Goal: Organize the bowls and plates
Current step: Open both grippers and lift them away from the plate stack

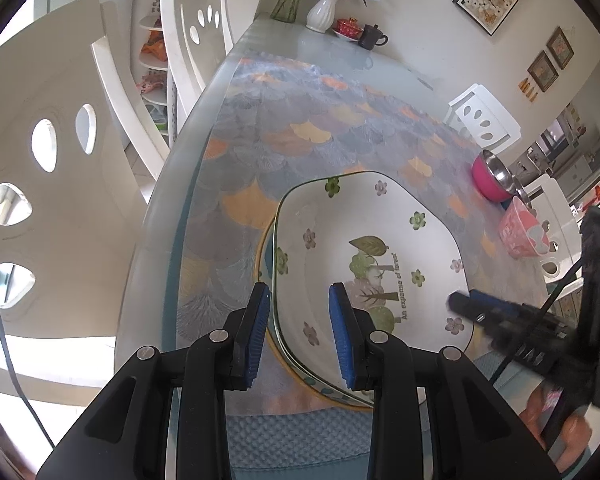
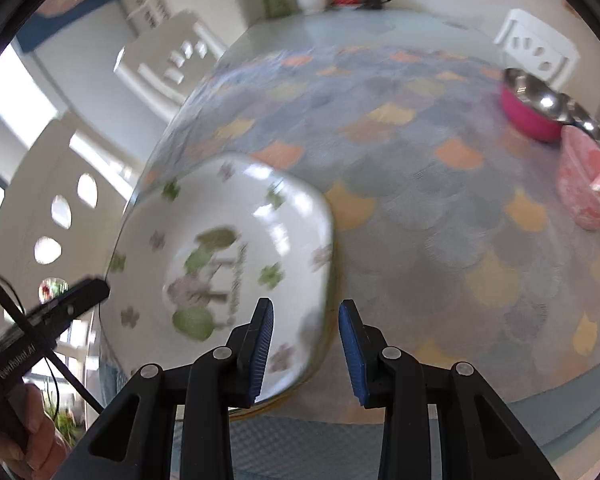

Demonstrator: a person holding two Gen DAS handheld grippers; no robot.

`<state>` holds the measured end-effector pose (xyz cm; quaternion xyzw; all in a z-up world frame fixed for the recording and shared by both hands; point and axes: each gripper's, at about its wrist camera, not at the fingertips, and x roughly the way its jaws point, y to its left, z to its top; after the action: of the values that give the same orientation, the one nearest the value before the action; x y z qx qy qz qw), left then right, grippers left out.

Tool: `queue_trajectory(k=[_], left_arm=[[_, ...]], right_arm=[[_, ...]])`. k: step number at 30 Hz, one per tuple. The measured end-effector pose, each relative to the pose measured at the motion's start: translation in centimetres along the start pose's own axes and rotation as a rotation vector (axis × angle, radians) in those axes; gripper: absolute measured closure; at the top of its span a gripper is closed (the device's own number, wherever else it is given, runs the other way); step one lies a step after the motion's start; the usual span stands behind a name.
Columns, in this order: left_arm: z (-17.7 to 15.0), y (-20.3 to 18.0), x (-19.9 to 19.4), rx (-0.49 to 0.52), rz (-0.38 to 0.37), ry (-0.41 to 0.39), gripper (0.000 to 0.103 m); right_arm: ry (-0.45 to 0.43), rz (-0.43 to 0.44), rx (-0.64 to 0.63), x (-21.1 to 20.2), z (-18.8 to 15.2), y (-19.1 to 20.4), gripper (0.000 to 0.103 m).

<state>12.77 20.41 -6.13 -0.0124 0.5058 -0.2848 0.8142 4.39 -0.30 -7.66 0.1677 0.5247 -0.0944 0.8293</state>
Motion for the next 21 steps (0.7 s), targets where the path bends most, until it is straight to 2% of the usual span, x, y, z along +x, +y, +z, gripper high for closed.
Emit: queue_trajectory(k=[2,10,15,19,21], left_arm=[[0.1,-0.1,-0.3,0.002,0.006,-0.005,0.075],[1.0,-0.7,-2.1,0.012,0.019,-0.041,0.075],[2.0,-2.2,-3.9,0.044,0.004,-0.08,0.075],[2.9,-3.3,-5.4,0.068,-0.009,-0.118,0.075],[3.4,-3.9,-6.3,0.079,-0.02,-0.139,0.075]], right_arm=[[-0.004,-0.024,-0.011,0.0,-0.2,0.4,0.069],[-0.066,0.009,0.0,-3.2,0.1,0.0,0.069],[-0.112,0.026,0.012,-5.5,1.0,0.7,0.06],[-0.147,0.059,0.017,-7.4,1.8,1.8,0.058],[-0.179,0.044,-0.016,-8.8,2.1,2.7,0.051]])
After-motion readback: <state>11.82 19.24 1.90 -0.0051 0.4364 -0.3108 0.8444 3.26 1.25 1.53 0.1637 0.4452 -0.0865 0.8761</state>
